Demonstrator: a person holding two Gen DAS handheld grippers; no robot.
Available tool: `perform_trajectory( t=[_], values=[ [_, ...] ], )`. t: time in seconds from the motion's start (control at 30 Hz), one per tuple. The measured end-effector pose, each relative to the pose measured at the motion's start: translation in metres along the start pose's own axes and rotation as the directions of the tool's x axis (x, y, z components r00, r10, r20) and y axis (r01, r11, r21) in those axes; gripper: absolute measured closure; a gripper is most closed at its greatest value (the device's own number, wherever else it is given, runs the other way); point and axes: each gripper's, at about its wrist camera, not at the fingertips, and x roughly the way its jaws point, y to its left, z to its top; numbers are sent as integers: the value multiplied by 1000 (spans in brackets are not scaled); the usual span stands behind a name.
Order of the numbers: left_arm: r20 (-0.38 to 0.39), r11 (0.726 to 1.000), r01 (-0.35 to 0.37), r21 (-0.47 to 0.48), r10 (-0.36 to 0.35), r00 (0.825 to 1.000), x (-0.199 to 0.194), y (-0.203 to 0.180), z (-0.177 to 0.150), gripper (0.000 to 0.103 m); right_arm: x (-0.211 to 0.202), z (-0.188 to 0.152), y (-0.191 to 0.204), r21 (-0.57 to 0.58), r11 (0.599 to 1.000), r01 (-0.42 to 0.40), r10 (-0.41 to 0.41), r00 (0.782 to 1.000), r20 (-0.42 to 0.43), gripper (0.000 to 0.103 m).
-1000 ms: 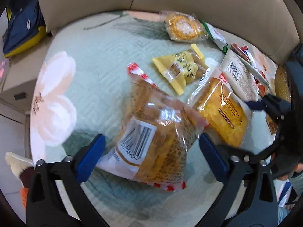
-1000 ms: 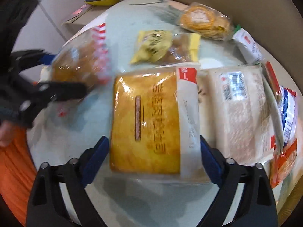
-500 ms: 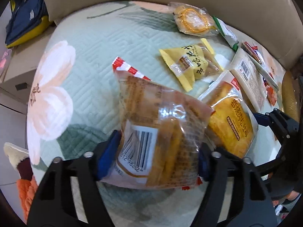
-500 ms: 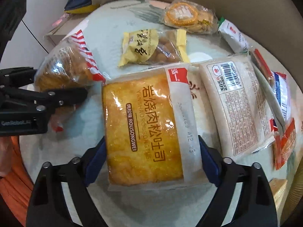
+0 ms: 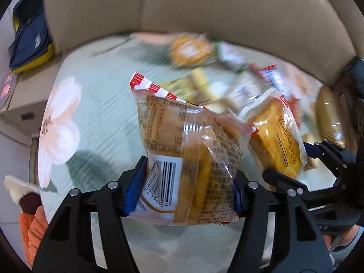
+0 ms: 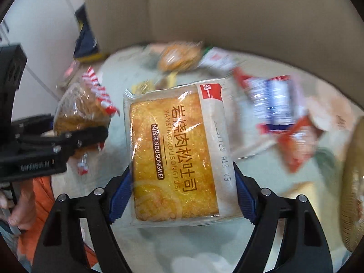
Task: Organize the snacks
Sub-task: 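Carry both bread bags onto the gold plate and open both tools, then move both tools back over the table toward the remaining snacks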
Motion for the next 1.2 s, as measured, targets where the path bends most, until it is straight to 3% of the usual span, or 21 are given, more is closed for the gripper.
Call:
perform_trajectory(
  t=[0.23, 0.53, 0.77, 0.8, 0.83, 0.87, 0.93, 1.07, 1.2],
  values=[
    [46, 986, 98, 137, -105, 993, -23, -99, 18, 41, -65, -3, -94, 181, 977, 110, -125, 989, 74, 25],
    [14, 941, 228, 252, -239, 971, -18, -242, 63, 41, -146, -29, -239, 466, 849, 250, -341, 932, 120, 25],
    [-10, 913, 322, 251, -330, 944, -5, -329, 83, 39, -167, -52, -285, 512, 804, 301, -403, 910, 99, 22],
    [-4, 912, 327, 249, -337, 942, -1, -338, 85, 30, -166, -55, -289, 518, 800, 302, -405, 910, 94, 22],
    [-2, 912, 325, 249, -335, 942, 2, -344, 84, 10, -163, -56, -288, 521, 798, 303, -404, 910, 89, 22],
    [-1, 911, 331, 246, -341, 940, 4, -349, 83, 8, -162, -61, -290, 525, 794, 306, -404, 911, 82, 22],
    [-32, 902, 360, 239, -363, 931, 11, -351, 79, 8, -158, -66, -291, 531, 793, 298, -393, 917, 73, 22],
    [-19, 909, 305, 284, -313, 950, 12, -338, 67, 8, -146, -65, -282, 517, 814, 265, -353, 933, 76, 22],
    [-12, 923, 284, 261, -291, 956, 6, -298, 58, 8, -146, -47, -248, 463, 861, 212, -301, 945, 125, 22]
  ],
)
